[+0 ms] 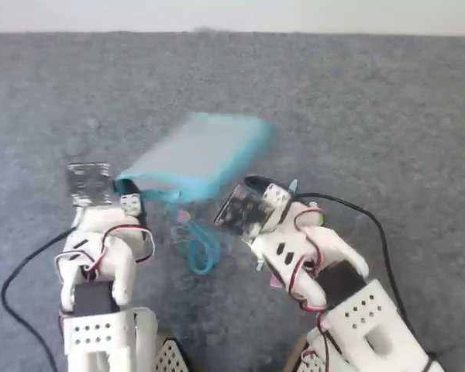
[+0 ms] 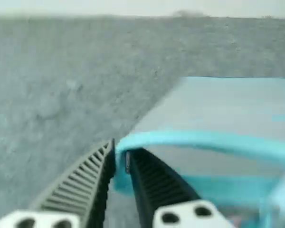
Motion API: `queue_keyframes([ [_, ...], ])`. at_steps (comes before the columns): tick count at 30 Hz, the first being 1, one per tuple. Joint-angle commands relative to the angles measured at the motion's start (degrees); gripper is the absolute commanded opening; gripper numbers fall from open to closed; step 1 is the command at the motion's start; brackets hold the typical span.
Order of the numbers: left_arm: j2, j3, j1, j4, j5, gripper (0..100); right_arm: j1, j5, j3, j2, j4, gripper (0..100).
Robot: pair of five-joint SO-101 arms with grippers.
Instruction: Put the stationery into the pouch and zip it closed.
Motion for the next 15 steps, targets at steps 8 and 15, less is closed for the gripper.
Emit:
queue_keyframes([
  [8, -0.9, -3.9, -2.7, -0.4, 4.3, 1, 1.5, -1.1, -1.0, 3.1, -2.2, 14.4],
  [15, -1.2, -2.3, 11.9, 2.5, -0.8, 1, 1.9, -4.0, -0.5, 3.5, -1.4, 14.3],
])
